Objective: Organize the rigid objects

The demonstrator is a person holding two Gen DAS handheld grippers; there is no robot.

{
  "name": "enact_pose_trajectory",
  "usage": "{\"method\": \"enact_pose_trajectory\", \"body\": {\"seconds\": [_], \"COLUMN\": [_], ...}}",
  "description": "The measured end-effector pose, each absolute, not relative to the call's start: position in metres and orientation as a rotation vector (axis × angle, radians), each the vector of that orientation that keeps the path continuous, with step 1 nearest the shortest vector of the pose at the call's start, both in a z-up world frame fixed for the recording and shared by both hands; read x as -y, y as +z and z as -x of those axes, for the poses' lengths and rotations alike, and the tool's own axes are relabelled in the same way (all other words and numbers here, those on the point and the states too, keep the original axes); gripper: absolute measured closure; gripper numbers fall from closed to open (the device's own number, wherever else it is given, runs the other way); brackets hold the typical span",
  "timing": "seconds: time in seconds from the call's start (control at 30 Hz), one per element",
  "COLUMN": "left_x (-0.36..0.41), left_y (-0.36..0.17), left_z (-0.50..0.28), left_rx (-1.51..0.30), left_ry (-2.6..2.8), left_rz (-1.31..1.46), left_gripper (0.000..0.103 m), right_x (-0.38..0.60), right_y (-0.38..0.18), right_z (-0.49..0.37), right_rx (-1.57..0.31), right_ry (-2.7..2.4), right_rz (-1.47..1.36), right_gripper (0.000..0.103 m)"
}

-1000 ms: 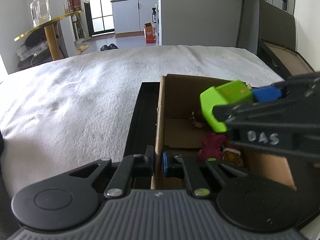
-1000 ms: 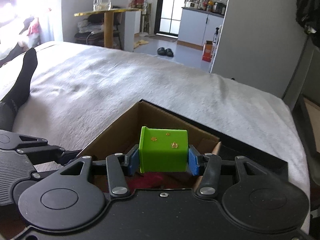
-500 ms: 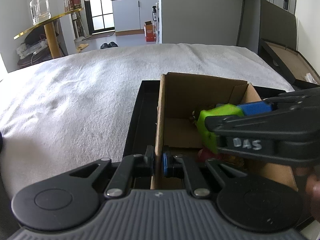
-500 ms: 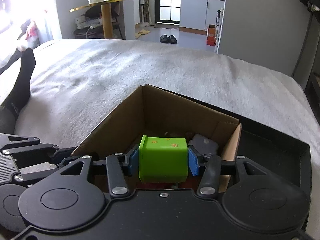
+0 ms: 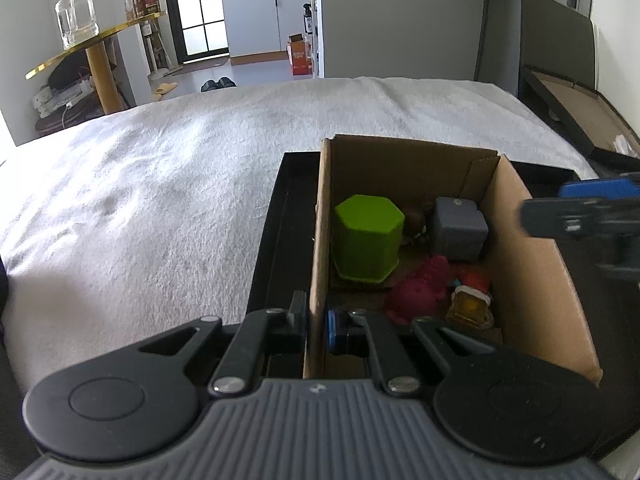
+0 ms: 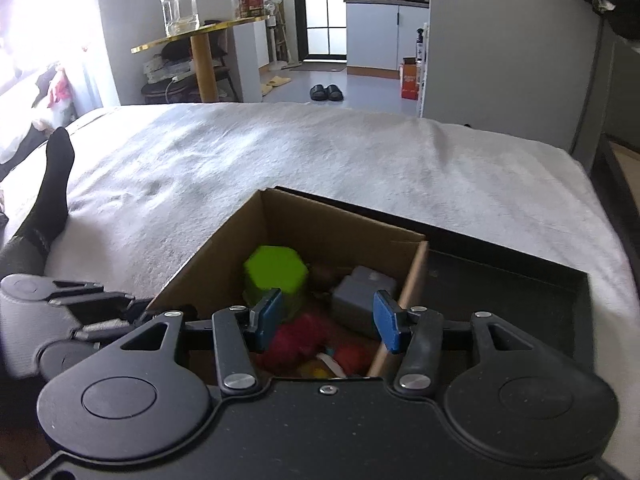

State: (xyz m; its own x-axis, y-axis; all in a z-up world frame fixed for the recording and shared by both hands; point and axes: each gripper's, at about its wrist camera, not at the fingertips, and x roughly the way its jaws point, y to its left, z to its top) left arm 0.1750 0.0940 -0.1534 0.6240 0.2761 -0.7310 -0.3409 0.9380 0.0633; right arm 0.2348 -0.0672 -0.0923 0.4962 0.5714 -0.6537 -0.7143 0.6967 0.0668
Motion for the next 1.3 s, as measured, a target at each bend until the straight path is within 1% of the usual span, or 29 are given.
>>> {"method": "enact_pose_trajectory", "body": {"seconds": [0.17, 0.2, 0.23, 0.27, 0.3, 0.33, 0.37, 0.4, 0.43, 0.5, 0.87, 0.93, 1.0, 1.03, 1.07, 1.1, 1.2, 1.3], "left_x": [-0.091, -0.091, -0.090, -0.089, -0.087, -0.085, -0.081, -0.078, -0.074, -0.067, -0.047, -0.045, -0.043, -0.041, -0.040, -0.039, -0.038, -0.038], "left_y": [-0.143, -0.141, -0.137, -0.134, -0.130, -0.127, -0.123, -0.120, -0.115, -0.108, -0.077, -0.074, -0.068, -0.067, -0.064, -0.062, -0.055, -0.049], "left_z": [-0.176, -0.176, -0.176, -0.176, -0.175, -0.174, -0.173, -0.173, -0.171, -0.169, -0.160, -0.157, -0.154, -0.152, -0.150, -0.149, -0.144, -0.139], "left_rx": [-0.853, -0.860, -0.870, -0.877, -0.880, -0.880, -0.877, -0.873, -0.864, -0.861, -0.838, -0.844, -0.835, -0.828, -0.819, -0.813, -0.811, -0.807], "left_ry": [0.376, 0.381, 0.388, 0.389, 0.386, 0.384, 0.382, 0.379, 0.369, 0.345, 0.277, 0.265, 0.261, 0.266, 0.274, 0.278, 0.263, 0.266], "left_rz": [0.088, 0.089, 0.089, 0.086, 0.081, 0.076, 0.068, 0.058, 0.045, 0.035, 0.050, 0.056, 0.055, 0.052, 0.049, 0.050, 0.071, 0.085], "left_gripper": [0.090, 0.089, 0.086, 0.078, 0.066, 0.059, 0.048, 0.043, 0.042, 0.039, 0.038, 0.037, 0.028, 0.025, 0.019, 0.016, 0.012, 0.011], "right_x": [0.098, 0.104, 0.110, 0.116, 0.121, 0.127, 0.132, 0.136, 0.140, 0.149, 0.187, 0.194, 0.199, 0.201, 0.204, 0.206, 0.213, 0.217], "right_y": [-0.083, -0.082, -0.081, -0.080, -0.080, -0.079, -0.079, -0.078, -0.077, -0.075, -0.068, -0.065, -0.062, -0.061, -0.060, -0.059, -0.054, -0.051], "right_z": [-0.234, -0.234, -0.236, -0.236, -0.237, -0.237, -0.237, -0.236, -0.236, -0.234, -0.226, -0.224, -0.221, -0.221, -0.220, -0.220, -0.215, -0.208], "right_rx": [-0.709, -0.713, -0.717, -0.719, -0.716, -0.713, -0.709, -0.705, -0.697, -0.682, -0.649, -0.643, -0.644, -0.649, -0.654, -0.657, -0.642, -0.625], "right_ry": [0.753, 0.744, 0.731, 0.717, 0.705, 0.693, 0.683, 0.671, 0.654, 0.632, 0.603, 0.599, 0.595, 0.594, 0.593, 0.590, 0.572, 0.563], "right_rz": [0.165, 0.141, 0.119, 0.099, 0.084, 0.067, 0.053, 0.042, 0.028, 0.010, -0.089, -0.103, -0.117, -0.126, -0.134, -0.144, -0.164, -0.156], "right_gripper": [0.053, 0.051, 0.046, 0.044, 0.041, 0.037, 0.034, 0.027, 0.020, 0.016, 0.016, 0.016, 0.016, 0.012, 0.007, 0.000, 0.000, 0.000]}}
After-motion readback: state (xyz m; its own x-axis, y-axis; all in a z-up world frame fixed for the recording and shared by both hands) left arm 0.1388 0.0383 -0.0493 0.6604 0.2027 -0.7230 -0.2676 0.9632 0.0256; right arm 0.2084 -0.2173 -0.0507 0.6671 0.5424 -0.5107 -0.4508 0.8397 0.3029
